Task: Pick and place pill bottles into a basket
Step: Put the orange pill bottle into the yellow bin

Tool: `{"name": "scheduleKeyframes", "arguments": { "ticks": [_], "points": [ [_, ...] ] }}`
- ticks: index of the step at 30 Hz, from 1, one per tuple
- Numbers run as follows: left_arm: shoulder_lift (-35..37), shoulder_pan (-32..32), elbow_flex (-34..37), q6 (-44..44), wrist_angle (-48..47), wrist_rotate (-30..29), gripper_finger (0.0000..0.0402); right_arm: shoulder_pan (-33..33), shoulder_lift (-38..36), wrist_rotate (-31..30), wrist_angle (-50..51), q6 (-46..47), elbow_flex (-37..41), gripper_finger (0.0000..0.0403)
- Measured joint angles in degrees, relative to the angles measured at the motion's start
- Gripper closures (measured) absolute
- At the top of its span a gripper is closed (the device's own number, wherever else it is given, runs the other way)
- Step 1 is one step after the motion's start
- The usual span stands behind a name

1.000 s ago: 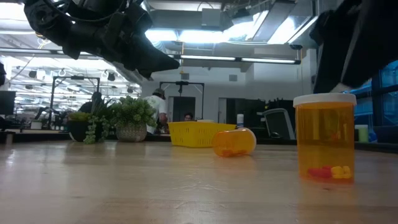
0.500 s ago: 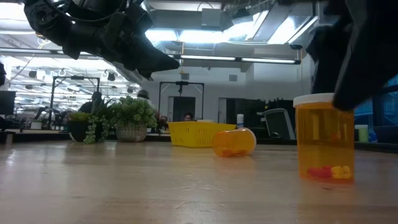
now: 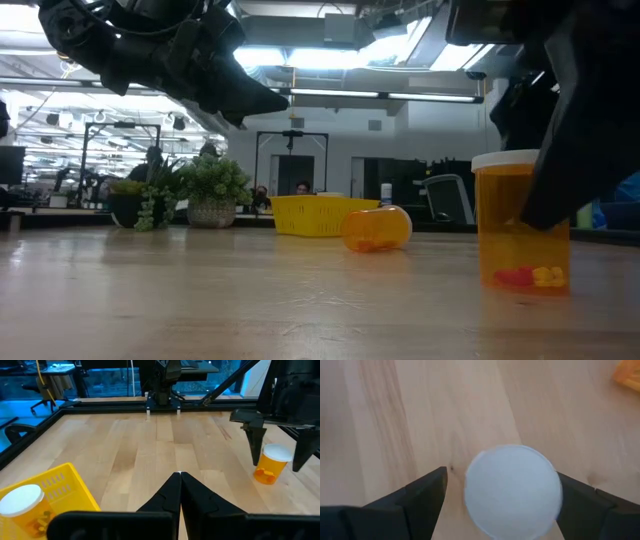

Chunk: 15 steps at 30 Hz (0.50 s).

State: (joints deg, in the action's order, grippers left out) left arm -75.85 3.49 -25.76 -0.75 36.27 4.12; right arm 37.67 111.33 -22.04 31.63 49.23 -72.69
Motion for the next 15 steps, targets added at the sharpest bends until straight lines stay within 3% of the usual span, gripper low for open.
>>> {"name": "scheduleKeyframes", "arguments": {
  "ticks": [6, 15],
  "points": [
    [0.0, 0.0, 0.0, 0.0, 0.0, 0.0, 0.0399, 0.0, 0.0, 0.0, -0.1, -0.1, 0.0, 0.0103],
    [0.0, 0.0, 0.0, 0.0, 0.0, 0.0, 0.0395, 0.0, 0.0, -0.1, -0.1, -0.3, 0.0, 0.0199]
  ]
}}
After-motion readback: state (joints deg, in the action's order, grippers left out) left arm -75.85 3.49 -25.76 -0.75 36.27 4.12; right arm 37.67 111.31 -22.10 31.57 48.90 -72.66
